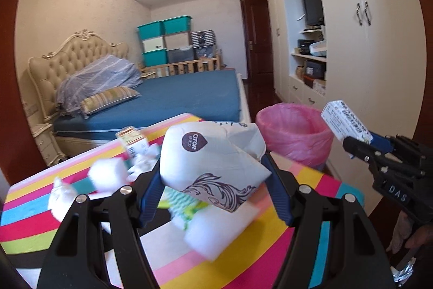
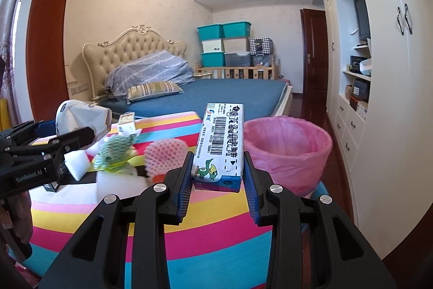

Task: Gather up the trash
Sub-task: 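Carry both items over the pink trash bin and open both tools to drop them, then move both open tools back over the table items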

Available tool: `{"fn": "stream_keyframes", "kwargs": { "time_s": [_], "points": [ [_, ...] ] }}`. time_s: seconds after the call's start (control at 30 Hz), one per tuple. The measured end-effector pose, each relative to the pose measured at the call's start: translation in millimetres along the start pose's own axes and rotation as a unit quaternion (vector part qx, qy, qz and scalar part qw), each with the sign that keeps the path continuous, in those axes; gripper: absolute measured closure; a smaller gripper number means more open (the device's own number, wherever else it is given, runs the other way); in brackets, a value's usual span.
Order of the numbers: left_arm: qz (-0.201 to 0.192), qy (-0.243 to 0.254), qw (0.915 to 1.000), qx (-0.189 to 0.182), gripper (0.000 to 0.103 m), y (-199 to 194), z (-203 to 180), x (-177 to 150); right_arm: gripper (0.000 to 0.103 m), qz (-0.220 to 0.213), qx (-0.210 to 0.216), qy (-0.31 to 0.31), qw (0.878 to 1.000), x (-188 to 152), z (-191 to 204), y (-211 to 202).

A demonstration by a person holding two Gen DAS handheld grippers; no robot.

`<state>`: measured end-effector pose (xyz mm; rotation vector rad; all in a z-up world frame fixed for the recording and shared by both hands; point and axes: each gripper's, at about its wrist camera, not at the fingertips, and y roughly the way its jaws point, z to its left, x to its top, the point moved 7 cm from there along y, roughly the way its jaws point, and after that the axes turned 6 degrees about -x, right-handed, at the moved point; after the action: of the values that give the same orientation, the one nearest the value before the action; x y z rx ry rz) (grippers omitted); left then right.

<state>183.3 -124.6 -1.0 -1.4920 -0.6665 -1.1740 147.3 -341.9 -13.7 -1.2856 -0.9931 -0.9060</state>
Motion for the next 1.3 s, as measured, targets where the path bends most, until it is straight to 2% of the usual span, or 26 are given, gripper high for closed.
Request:
{"fn": "stream_keyframes", "kwargs": {
  "time_s": [0.1, 0.47, 0.83, 1.0, 1.03, 1.07, 1.1, 1.13, 1.17, 1.23, 1.3],
  "points": [
    [0.004, -0.004, 0.9996, -0.027, 0.036, 17, -12, 12, 0.069, -0.003, -0.01, -0.001, 1.0, 4, -14, 5],
    [0.026, 0.001, 0.9966, -0.079, 0.036, 98, -56, 57, 0.069, -0.01, -0.046, -0.004, 0.999, 21, -68, 49],
    [0.046, -0.01, 0.9943, -0.096, 0.036, 198, -85, 100, 0.069, 0.005, -0.056, 0.008, 0.998, 28, -127, 118],
    [0.047, -0.007, 0.993, -0.108, 0.035, 236, -101, 115, 0.067, 0.012, -0.051, 0.017, 0.999, 27, -140, 148],
    [0.047, -0.008, 0.9926, -0.111, 0.034, 244, -104, 117, 0.064, 0.011, -0.046, 0.017, 0.999, 26, -142, 155],
    [0.05, -0.009, 0.9928, -0.108, 0.025, 252, -106, 118, 0.052, 0.012, -0.049, 0.015, 0.999, 25, -145, 161],
    [0.055, -0.011, 0.993, -0.104, 0.02, 262, -107, 120, 0.045, 0.014, -0.054, 0.013, 0.998, 24, -147, 167],
    [0.056, -0.01, 0.9936, -0.098, 0.02, 266, -106, 120, 0.037, 0.016, -0.057, 0.013, 0.998, 23, -149, 171],
    [0.059, -0.008, 0.9946, -0.086, 0.02, 270, -105, 120, 0.037, 0.019, -0.058, 0.017, 0.998, 20, -152, 174],
    [0.06, -0.012, 0.9945, -0.085, 0.018, 268, -102, 118, 0.037, 0.022, -0.058, 0.027, 0.998, 17, -156, 172],
    [0.053, -0.013, 0.9953, -0.08, 0.008, 258, -96, 116, 0.037, 0.017, -0.053, 0.036, 0.998, 14, -159, 162]
  ]
}}
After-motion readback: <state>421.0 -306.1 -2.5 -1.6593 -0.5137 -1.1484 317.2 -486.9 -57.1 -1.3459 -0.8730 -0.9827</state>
